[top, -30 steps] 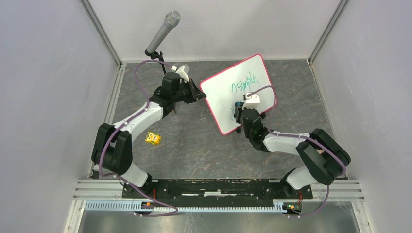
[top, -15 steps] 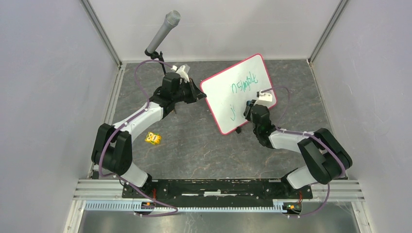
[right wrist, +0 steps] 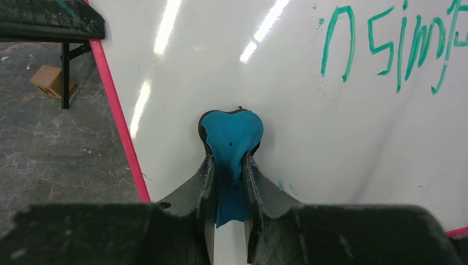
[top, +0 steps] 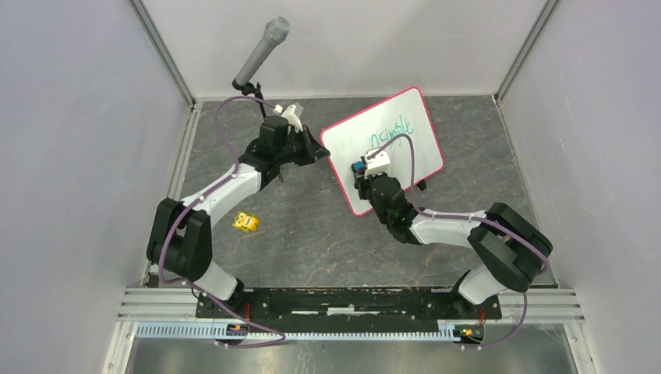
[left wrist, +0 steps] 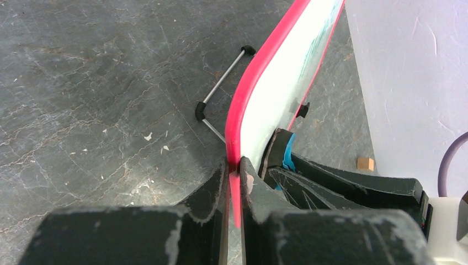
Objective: Erase the whiteboard
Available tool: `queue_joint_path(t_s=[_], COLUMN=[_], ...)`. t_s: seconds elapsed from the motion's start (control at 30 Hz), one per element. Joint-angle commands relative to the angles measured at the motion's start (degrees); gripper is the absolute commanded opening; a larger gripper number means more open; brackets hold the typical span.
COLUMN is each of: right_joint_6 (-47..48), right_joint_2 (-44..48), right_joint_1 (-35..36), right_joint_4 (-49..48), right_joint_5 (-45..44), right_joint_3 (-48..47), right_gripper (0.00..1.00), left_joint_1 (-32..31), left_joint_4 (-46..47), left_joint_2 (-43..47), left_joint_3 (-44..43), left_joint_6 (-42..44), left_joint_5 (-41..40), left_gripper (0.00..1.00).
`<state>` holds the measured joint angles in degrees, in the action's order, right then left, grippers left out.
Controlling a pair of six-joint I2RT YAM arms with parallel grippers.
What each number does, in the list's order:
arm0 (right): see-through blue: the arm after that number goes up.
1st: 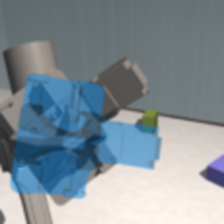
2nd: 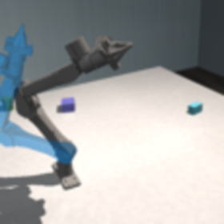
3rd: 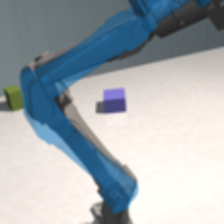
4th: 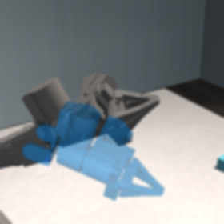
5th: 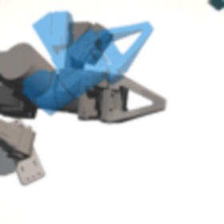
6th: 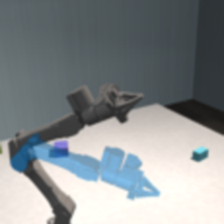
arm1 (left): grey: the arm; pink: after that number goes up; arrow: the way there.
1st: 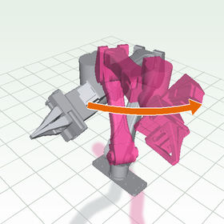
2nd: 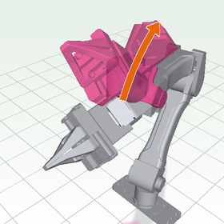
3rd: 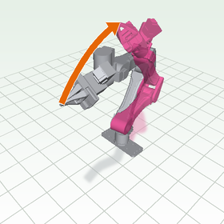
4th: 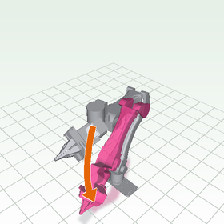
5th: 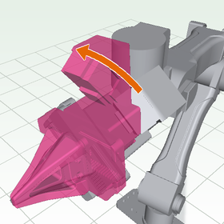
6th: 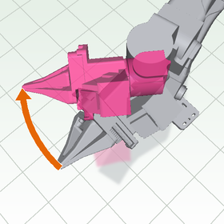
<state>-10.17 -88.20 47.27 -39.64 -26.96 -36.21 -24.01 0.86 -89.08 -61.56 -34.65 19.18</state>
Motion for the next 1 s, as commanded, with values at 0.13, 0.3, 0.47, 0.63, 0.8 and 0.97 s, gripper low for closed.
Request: queue_joint_path(t_s=[0.13, 0.3, 0.47, 0.63, 0.8, 0.97], right_joint_6=[-13.0, -27.4, -28.1, -25.7, -18.7, -12.4], right_joint_2=[2.6, 3.0, 3.0, 2.8, 1.4, -0.6], right_joint_1=[-6.4, -14.9, -15.4, -9.2, -0.1, 5.1], right_joint_4=[5.4, 10.7, 11.7, 9.6, 2.2, -1.0], right_joint_5=[-8.4, -5.8, -4.4, -7.9, -8.3, -8.2], right_joint_3=[3.5, 8.2, 7.9, 6.1, 3.1, -0.3], right_gripper=[0.18, 0.18, 0.17, 0.18, 0.18, 0.18], left_joint_1=[-0.8, -0.8, -0.8, -0.8, -0.8, -0.8], left_joint_4=[2.0, 2.1, 2.1, 2.0, 2.0, 2.0], left_joint_2=[2.1, 1.9, 1.8, 1.8, 1.9, 1.8], left_joint_3=[-2.1, -2.1, -2.1, -2.1, -2.2, -2.1], left_joint_6=[1.1, 1.2, 1.2, 1.2, 1.2, 1.3], left_joint_5=[2.4, 2.2, 2.3, 2.3, 2.4, 2.2], left_gripper=[0.06, 0.05, 0.05, 0.05, 0.06, 0.05])
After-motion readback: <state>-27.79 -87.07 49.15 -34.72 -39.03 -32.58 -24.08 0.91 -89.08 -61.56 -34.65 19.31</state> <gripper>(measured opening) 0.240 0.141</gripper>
